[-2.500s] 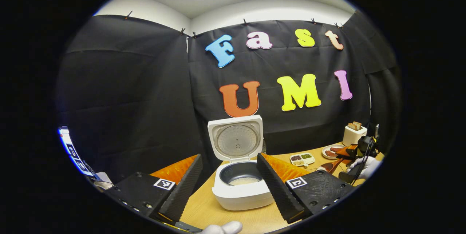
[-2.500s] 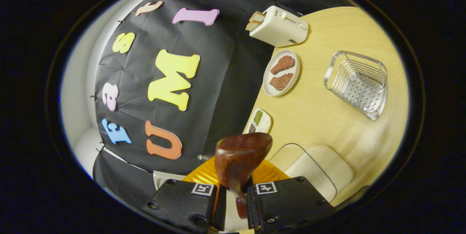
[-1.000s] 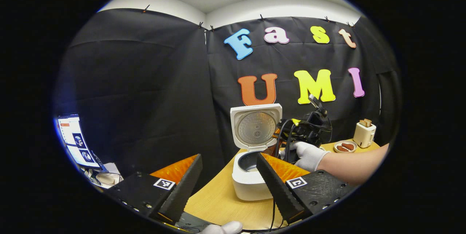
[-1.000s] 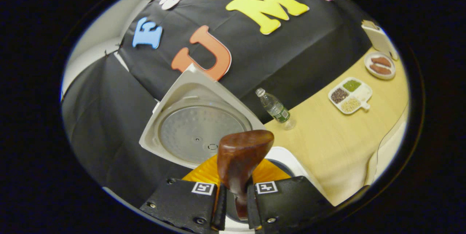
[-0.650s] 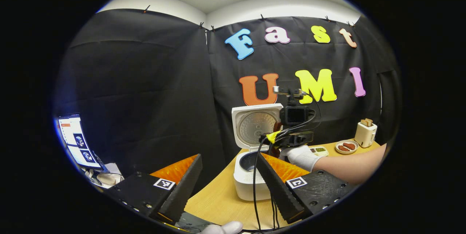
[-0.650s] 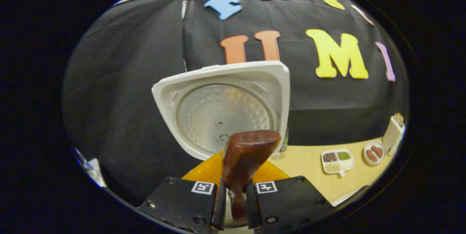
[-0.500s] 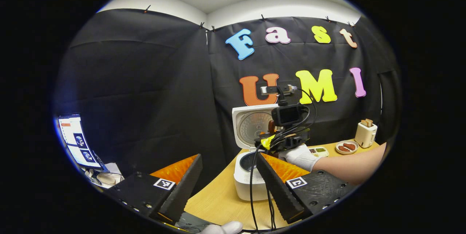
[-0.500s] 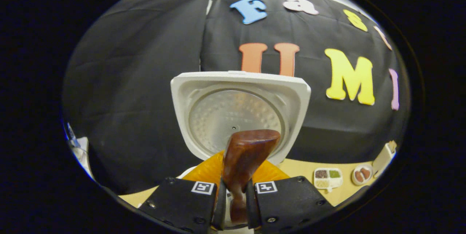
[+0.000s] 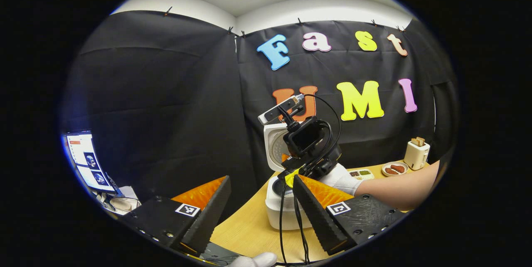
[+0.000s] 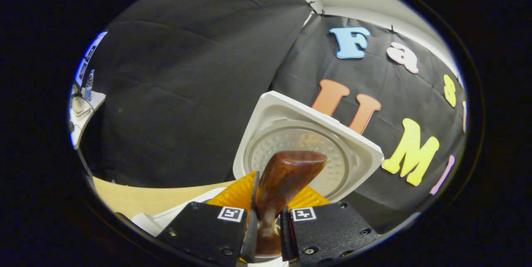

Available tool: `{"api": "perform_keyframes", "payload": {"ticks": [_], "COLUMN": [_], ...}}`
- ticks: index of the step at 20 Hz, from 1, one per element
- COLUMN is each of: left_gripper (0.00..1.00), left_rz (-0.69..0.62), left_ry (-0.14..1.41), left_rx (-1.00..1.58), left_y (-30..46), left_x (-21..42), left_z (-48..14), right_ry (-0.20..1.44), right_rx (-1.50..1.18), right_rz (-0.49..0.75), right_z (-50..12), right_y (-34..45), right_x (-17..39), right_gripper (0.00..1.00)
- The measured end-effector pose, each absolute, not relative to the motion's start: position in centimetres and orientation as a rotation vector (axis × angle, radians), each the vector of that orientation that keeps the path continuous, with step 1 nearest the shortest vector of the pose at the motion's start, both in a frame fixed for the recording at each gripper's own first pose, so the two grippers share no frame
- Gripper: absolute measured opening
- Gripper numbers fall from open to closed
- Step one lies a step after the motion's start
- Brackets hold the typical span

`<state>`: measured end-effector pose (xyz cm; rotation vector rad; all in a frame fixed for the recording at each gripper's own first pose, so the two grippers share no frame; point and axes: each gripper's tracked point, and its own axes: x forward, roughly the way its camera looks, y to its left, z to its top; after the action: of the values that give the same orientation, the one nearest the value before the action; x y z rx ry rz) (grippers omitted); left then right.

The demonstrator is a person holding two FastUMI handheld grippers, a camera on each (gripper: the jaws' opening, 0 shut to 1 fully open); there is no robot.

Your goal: Close the left gripper, press the button to open the rice cooker; take a wooden spoon from the chopstick holder with the right hand, scoop a spoonful of rice and pour it into the rice cooker, then put the wooden spoon back into the chopstick holder.

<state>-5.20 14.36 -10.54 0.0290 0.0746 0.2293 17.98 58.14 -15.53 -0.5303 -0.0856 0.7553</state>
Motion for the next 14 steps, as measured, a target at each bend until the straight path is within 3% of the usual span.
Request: {"api": "perform_keyframes", "payload": {"ticks": [3,8,14], "left_gripper": [0.95,0.95,0.95], "left_rz": [0.231,0.218,0.179], "left_ry": [0.073,0.048,0.010], "left_rx": [0.024,0.029,0.025], "left_y": [14.2,13.5,11.9], "left_x": [-5.3,-5.4,-5.7], "left_z": [-10.5,-9.6,-8.4], "right_ry": [-0.056,0.064,0.131], "right_rx": [-0.441,-0.059,0.273], "right_rz": [0.764,0.767,0.683], "right_z": [-15.1,-11.9,-8.4], "right_y": [57.6,55.4,49.4], "right_x": [18.0,18.6,20.9], "right_gripper": [0.29,0.28,0.28]}}
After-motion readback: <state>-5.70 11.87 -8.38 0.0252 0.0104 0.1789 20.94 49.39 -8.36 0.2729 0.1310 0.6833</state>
